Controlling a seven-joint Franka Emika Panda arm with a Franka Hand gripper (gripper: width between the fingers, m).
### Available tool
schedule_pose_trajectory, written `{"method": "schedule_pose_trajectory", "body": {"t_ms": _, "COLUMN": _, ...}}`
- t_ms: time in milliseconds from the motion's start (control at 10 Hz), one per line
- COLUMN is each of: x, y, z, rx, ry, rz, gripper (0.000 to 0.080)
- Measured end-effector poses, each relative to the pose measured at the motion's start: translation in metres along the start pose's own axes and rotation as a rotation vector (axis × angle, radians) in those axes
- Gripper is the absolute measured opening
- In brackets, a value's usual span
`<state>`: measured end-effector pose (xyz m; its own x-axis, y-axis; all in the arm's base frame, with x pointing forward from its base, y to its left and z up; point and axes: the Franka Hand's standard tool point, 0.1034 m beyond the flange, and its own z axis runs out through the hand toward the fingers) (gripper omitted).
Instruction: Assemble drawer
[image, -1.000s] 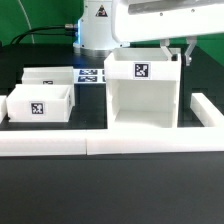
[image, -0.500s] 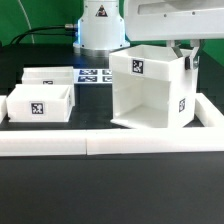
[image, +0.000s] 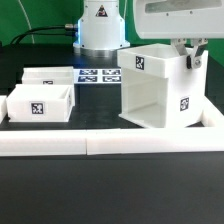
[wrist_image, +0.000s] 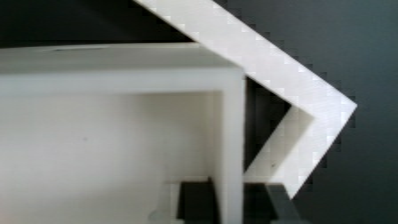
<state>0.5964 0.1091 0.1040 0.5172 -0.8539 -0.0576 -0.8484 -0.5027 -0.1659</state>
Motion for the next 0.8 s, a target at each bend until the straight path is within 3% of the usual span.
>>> {"method": "schedule_pose_trajectory", "body": {"t_ms": 400, "x": 0.0047, "y": 0.0035, "z": 0.003, "rx": 0.013, "ry": -0.026, "rz": 0.423, "gripper": 0.0042}}
{"method": "schedule_pose_trajectory", "body": {"t_ms": 800, "x": 0.0029, "y": 0.0025, "z": 0.0032, "rx": 0.019, "ry": -0.039, "rz": 0.482, "gripper": 0.0042}}
